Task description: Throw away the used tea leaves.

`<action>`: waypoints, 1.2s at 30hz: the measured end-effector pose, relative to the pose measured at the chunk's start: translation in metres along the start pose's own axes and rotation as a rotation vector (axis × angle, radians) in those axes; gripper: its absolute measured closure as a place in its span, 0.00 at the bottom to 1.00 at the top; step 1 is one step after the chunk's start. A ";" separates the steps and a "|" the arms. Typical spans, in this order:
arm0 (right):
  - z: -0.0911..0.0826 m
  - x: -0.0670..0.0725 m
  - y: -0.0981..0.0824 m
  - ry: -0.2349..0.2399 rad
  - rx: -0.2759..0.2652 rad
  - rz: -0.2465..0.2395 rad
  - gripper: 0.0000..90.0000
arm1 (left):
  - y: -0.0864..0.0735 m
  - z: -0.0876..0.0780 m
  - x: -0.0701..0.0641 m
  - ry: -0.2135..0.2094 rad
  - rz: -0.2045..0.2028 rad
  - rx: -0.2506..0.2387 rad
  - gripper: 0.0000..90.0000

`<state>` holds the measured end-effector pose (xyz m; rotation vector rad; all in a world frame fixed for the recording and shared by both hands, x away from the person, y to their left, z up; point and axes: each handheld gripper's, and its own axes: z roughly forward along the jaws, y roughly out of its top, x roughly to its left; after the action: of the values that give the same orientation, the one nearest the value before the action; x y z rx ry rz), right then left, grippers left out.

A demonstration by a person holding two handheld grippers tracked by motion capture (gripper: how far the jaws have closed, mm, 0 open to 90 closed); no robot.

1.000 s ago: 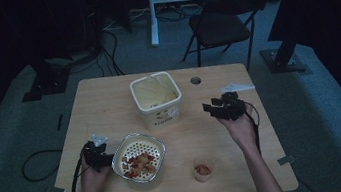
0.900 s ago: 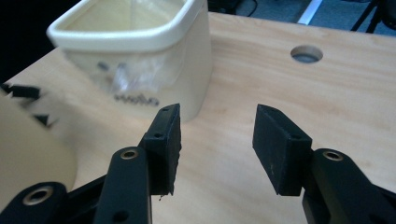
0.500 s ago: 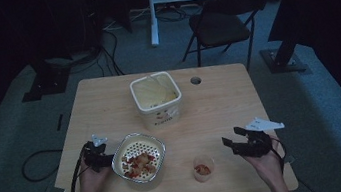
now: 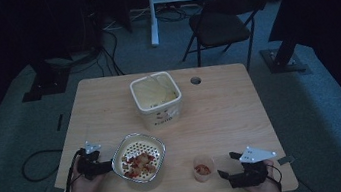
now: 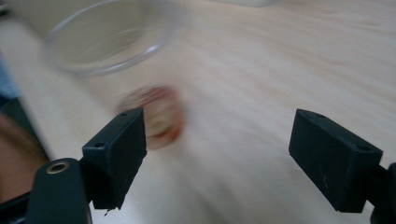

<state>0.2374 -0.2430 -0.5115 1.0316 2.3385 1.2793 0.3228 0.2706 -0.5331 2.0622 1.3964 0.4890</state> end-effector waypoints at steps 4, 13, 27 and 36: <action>0.009 0.016 -0.005 0.081 0.000 -0.062 0.20 | -0.010 -0.017 0.005 -0.007 -0.019 -0.057 0.25; 0.036 0.032 0.005 0.107 -0.027 -0.105 0.20 | -0.019 -0.025 -0.016 -0.100 0.074 -0.061 0.25; 0.047 0.026 0.010 0.076 -0.060 -0.104 0.38 | -0.033 -0.030 -0.035 -0.223 0.256 -0.047 0.31; 0.033 0.004 0.003 -0.022 -0.067 -0.050 0.38 | -0.013 -0.011 -0.075 -0.322 0.375 -0.036 0.32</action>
<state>0.2546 -0.2188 -0.5274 0.9559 2.2741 1.3119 0.2782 0.2081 -0.5310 2.2614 0.8143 0.3094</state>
